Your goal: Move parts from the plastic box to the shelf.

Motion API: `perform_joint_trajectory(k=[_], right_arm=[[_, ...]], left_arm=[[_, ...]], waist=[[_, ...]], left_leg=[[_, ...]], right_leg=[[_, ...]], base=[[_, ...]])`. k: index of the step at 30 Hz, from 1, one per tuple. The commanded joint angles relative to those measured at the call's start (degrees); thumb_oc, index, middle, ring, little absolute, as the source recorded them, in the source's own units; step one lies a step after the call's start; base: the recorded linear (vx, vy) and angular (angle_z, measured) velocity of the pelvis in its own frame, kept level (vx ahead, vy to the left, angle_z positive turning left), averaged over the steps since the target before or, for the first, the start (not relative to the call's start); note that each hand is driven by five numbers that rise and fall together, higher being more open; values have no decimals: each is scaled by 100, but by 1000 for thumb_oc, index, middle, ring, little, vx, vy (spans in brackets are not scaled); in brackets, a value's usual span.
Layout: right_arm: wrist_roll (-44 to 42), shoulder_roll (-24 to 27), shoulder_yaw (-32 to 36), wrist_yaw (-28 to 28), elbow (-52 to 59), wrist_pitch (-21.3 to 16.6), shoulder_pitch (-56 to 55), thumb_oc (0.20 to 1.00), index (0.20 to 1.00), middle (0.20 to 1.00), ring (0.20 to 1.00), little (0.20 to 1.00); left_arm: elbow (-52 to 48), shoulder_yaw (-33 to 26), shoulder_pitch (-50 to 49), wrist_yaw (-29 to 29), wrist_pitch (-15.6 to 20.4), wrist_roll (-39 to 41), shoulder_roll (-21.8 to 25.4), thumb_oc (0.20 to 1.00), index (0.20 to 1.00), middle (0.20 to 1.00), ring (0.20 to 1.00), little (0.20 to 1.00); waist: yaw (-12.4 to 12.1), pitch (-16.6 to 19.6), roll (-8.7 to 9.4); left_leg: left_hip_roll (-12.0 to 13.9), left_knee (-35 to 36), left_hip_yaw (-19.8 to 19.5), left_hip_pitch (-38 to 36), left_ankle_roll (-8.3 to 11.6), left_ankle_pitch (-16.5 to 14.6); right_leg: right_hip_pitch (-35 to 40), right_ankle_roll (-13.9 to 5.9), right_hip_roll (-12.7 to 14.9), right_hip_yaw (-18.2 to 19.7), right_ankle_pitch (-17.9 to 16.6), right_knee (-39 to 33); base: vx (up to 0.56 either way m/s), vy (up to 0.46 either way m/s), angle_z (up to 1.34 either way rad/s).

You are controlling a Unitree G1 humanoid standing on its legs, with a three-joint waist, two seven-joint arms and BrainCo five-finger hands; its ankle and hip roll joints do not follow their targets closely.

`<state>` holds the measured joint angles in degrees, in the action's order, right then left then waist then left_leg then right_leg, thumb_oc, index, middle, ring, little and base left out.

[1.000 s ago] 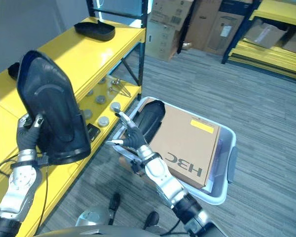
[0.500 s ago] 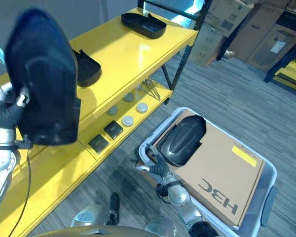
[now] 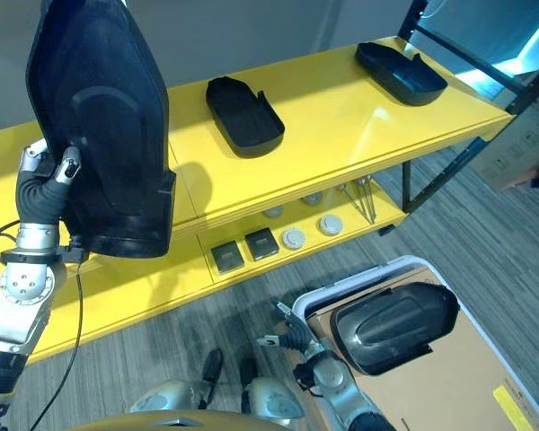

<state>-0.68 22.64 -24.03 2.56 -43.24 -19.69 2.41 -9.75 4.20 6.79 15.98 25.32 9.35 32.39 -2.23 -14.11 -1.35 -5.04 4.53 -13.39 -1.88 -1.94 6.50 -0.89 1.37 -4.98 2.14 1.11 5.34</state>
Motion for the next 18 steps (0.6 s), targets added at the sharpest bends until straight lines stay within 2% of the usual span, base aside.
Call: perform_joint_trajectory(k=[1, 2, 5, 6, 7, 10, 12, 14, 18], right_arm=[[-354, -93, -61, 329, -248, 124, -30, 1000, 1000, 1000, 1000, 1000], [-325, -207, 125, 325, -735, 273, -43, 1000, 1000, 1000, 1000, 1000], [-341, -235, 212, 252, -947, 334, -59, 1000, 1000, 1000, 1000, 1000], [-630, -253, 382, 259, -1360, 468, -32, 1000, 1000, 1000, 1000, 1000], [-699, -247, 464, 293, -1537, 504, 0, 1000, 1000, 1000, 1000, 1000], [-745, -215, 662, 486, -1954, 642, 74, 1000, 1000, 1000, 1000, 1000], [-689, -180, 741, 582, -2185, 611, 101, 1000, 1000, 1000, 1000, 1000], [-696, -136, 784, 617, -2281, 732, 134, 1000, 1000, 1000, 1000, 1000], [-791, -95, 852, 463, -2324, 983, 132, 1000, 1000, 1000, 1000, 1000]], left_arm=[[-301, -339, 37, 163, 125, -64, -122, 200, 200, 200, 200, 200], [-335, -354, 14, -24, 46, -18, -189, 200, 200, 200, 200, 200], [-320, -337, 18, -140, 34, -5, -222, 200, 200, 200, 200, 200], [-301, -317, -4, -226, 45, 19, -259, 200, 200, 200, 200, 200], [-317, -334, -24, -255, 33, 28, -272, 200, 200, 200, 200, 200], [-351, -432, -66, -345, -50, 146, -283, 200, 200, 200, 200, 200], [-332, -491, -123, -392, -101, 181, -269, 200, 200, 200, 200, 200], [-260, -534, -170, -429, -157, 261, -222, 200, 200, 200, 200, 200], [-168, -555, -204, -509, -207, 460, -146, 200, 200, 200, 200, 200]], waist=[[30, 359, 230], [30, 326, 193], [52, 289, 184], [59, 260, 180], [52, 260, 176], [47, 256, 149], [38, 259, 115], [45, 300, 46], [83, 335, -64]], left_leg=[[-232, -71, 317, -7, -49, -594], [-82, -161, 871, 73, 36, -634], [47, -273, 1208, 62, 101, -711], [246, -459, 1502, 109, 202, -763], [349, -502, 1606, 122, 254, -761], [707, -511, 1856, 101, 454, -665], [983, -455, 1919, 52, 605, -520], [1262, -299, 1925, -53, 755, -353], [1365, -95, 1982, -230, 803, -307]], right_leg=[[442, -351, 189, -246, -65, -652], [480, -332, 313, -639, 12, -634], [534, -333, 426, -869, 82, -595], [578, -320, 584, -1121, 131, -515], [608, -315, 650, -1221, 150, -493], [738, -319, 822, -1432, 204, -463], [848, -350, 942, -1510, 226, -466], [945, -416, 1098, -1516, 257, -452], [999, -515, 1268, -1505, 318, -352]], base=[[-61, -7, 34], [-35, 20, 41], [-14, 72, 97], [-23, 188, 122], [-10, 220, 114], [26, 203, 88], [80, 264, 66], [116, 307, 35], [118, 363, 10]])
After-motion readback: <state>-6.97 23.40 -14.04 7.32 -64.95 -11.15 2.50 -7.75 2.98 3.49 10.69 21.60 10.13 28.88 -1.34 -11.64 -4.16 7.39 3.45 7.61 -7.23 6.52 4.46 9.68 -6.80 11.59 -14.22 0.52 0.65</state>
